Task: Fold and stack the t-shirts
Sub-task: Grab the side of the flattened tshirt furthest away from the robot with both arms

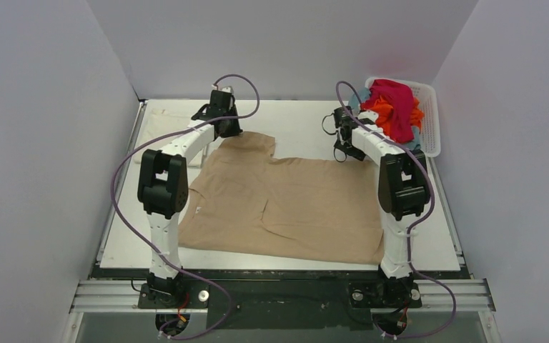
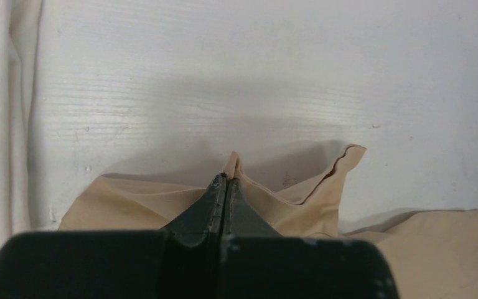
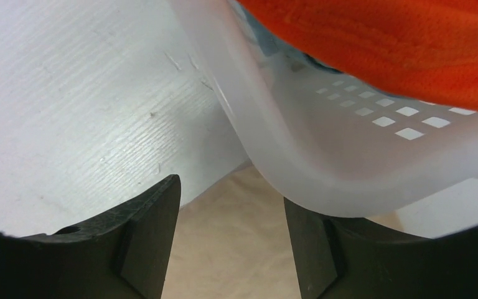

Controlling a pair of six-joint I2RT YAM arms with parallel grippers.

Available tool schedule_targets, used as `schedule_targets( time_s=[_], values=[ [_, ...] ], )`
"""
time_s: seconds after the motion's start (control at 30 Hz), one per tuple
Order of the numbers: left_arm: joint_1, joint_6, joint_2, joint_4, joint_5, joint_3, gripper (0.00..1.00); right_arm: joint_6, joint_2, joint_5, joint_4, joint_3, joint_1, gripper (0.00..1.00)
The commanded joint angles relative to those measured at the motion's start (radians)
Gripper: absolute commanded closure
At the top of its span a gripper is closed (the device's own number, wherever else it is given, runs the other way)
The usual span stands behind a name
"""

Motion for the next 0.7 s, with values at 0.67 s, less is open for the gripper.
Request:
schedule_targets(
  time_s=[0.67],
  values=[
    [0.005, 0.007, -0.158, 0.248, 0.232, -0.260, 1.00, 0.176, 0.088, 0.159, -0.269, 0.090, -0.016, 0.57]
  ],
)
